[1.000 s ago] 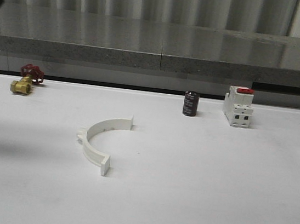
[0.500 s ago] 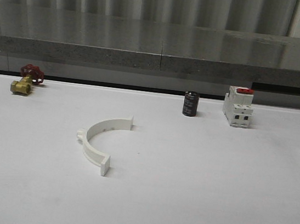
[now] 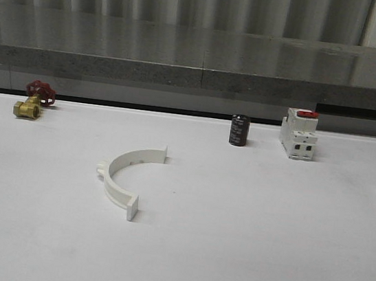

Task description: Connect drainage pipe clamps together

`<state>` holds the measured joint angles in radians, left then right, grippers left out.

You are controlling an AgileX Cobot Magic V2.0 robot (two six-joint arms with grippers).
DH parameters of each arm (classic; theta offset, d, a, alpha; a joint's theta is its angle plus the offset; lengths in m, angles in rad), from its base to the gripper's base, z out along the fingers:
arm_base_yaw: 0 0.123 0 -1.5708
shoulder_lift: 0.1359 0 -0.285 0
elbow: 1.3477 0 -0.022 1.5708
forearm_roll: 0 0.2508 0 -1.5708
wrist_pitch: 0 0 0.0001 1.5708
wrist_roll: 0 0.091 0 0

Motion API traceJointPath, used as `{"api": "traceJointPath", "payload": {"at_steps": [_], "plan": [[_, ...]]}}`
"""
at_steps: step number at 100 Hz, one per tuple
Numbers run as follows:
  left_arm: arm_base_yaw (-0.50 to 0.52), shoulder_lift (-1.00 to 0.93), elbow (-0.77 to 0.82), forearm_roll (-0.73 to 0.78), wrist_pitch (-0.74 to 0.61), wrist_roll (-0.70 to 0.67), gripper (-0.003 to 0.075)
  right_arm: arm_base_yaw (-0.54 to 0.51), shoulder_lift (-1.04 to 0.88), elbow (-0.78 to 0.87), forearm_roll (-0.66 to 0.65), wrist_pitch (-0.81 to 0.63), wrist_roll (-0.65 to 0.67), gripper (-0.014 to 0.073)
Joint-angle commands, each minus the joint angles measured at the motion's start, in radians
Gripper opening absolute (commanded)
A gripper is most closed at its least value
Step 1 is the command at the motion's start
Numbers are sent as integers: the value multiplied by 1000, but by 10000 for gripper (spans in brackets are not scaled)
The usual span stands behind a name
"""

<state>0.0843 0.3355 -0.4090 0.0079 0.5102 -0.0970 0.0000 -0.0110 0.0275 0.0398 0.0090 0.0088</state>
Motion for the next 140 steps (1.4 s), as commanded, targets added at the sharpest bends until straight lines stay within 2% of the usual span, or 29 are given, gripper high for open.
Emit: {"api": "traceJointPath", "payload": {"at_steps": [1, 11, 28, 49, 70, 80, 97, 104, 114, 126, 140], "plan": [[1, -48, 8, 2, -84, 0, -21, -5, -19, -22, -4, -69, -9, -65], [1, -102, 37, 2, -92, 0, -21, -5, -19, -59, -4, 1, -9, -65], [1, -134, 44, 13, -92, 0, -21, -4, 38, -188, -4, 219, -9, -65], [1, -134, 44, 13, -84, 0, -21, -4, 210, -354, -3, 323, -9, -65], [1, -134, 44, 13, -84, 0, -21, -3, 461, -526, -3, 484, -9, -53], [1, -134, 44, 13, -84, 0, -21, -1, 590, -601, -2, 564, -9, 56], [1, -134, 44, 13, -84, 0, -21, -1, 763, -711, -2, 638, -9, 446], [1, -134, 44, 13, -84, 0, -21, -1, 820, -747, -2, 642, -9, 544], [1, -134, 44, 13, -84, 0, -21, -1, 908, -798, -2, 666, -9, 563], [1, -134, 44, 13, -84, 0, -21, -2, 1020, -879, -2, 773, 1, 563], [1, -134, 44, 13, -84, 0, -21, -16, 1143, -970, -6, 905, 95, 563]]}}
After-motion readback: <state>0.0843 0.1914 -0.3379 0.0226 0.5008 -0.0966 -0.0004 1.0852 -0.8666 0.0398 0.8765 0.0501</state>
